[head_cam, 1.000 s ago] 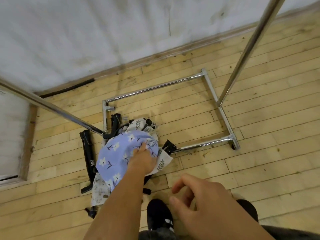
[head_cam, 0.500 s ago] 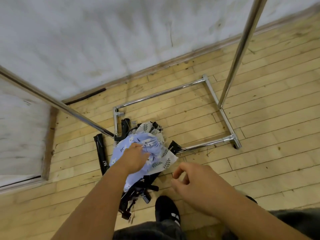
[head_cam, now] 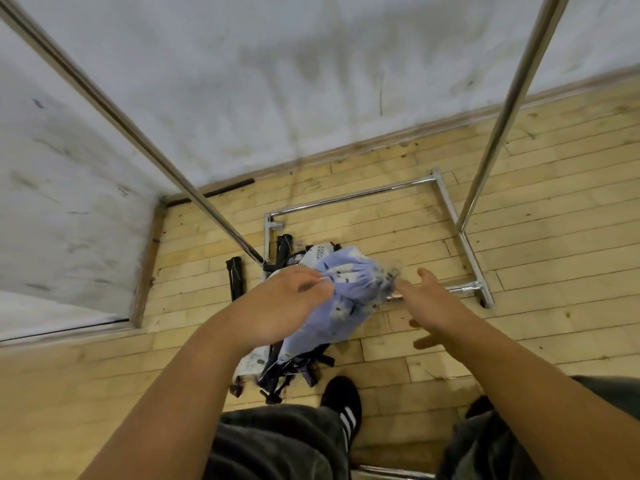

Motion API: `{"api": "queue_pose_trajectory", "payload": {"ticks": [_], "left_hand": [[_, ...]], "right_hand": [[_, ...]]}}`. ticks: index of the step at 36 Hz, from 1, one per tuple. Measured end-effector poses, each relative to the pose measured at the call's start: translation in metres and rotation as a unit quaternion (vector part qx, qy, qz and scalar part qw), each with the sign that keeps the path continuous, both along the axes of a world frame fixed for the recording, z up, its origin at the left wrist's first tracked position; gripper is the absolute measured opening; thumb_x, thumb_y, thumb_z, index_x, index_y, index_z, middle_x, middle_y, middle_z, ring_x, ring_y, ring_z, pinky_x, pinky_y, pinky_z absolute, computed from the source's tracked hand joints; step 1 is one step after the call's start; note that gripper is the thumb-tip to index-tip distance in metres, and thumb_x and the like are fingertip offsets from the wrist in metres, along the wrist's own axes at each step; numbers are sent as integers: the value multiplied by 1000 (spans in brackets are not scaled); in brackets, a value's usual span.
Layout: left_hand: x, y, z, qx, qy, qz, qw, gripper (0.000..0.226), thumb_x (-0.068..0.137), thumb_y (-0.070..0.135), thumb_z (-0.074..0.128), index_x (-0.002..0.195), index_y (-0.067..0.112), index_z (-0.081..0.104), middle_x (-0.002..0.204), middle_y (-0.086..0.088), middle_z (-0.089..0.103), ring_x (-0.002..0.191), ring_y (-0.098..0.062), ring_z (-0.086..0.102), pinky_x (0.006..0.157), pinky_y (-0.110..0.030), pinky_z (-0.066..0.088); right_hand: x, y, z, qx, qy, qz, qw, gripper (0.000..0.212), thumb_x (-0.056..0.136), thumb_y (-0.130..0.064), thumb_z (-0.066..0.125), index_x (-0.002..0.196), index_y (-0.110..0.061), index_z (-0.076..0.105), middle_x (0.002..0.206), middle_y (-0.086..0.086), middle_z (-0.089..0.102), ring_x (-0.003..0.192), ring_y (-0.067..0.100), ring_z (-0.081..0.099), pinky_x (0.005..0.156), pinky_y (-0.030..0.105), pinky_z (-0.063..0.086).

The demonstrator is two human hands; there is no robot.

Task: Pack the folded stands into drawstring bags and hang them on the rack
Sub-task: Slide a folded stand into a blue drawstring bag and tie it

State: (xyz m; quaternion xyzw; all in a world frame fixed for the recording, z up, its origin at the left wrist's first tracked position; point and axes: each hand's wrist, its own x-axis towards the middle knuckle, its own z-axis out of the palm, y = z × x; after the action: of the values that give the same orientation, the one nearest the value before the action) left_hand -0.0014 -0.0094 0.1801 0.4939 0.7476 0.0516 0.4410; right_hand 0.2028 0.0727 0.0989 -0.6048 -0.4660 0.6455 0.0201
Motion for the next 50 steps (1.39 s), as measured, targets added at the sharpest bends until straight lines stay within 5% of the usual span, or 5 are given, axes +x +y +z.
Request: {"api": "queue_pose_trajectory", "payload": {"ticks": [5,15,30,41,50], "left_hand": [[17,-16,9,0,-67,9,998,38,105,53,44,133,39,65,137,36,48,109,24,45,78,-6,38],[22,-15,-3,13,-75,60,995,44,98,67,46,121,31,55,107,7,71,101,-14,70,97,-46,56],[33,8,5,106,-65,35,992,30,94,48,69,119,32,69,102,15,69,91,2,65,76,-17,50],[57,35,10,152,-104,17,983,28,100,19,53,115,38,68,73,4,60,34,-4,34,38,-13,28],[90,61,-8,116,-107,14,987,15,96,43,67,96,28,66,67,11,58,46,1,46,51,-19,39]], "right_hand": [[-1,-4,7,-114,125,-91,981,42,104,-48,52,129,-17,65,125,15,69,112,38,66,76,47,62],[-6,-8,9,-5,187,-56,981,26,103,-4,54,122,-9,72,116,19,75,110,36,72,96,54,58],[-6,-24,55,233,131,52,962,21,93,-7,69,114,-12,69,103,8,77,100,26,73,92,45,60],[29,-2,69,-104,245,-226,937,38,94,4,44,125,4,66,118,25,73,107,34,72,84,40,60],[70,-3,55,39,99,-130,986,17,101,-25,65,114,-19,74,96,5,81,90,22,77,73,38,63]]}}
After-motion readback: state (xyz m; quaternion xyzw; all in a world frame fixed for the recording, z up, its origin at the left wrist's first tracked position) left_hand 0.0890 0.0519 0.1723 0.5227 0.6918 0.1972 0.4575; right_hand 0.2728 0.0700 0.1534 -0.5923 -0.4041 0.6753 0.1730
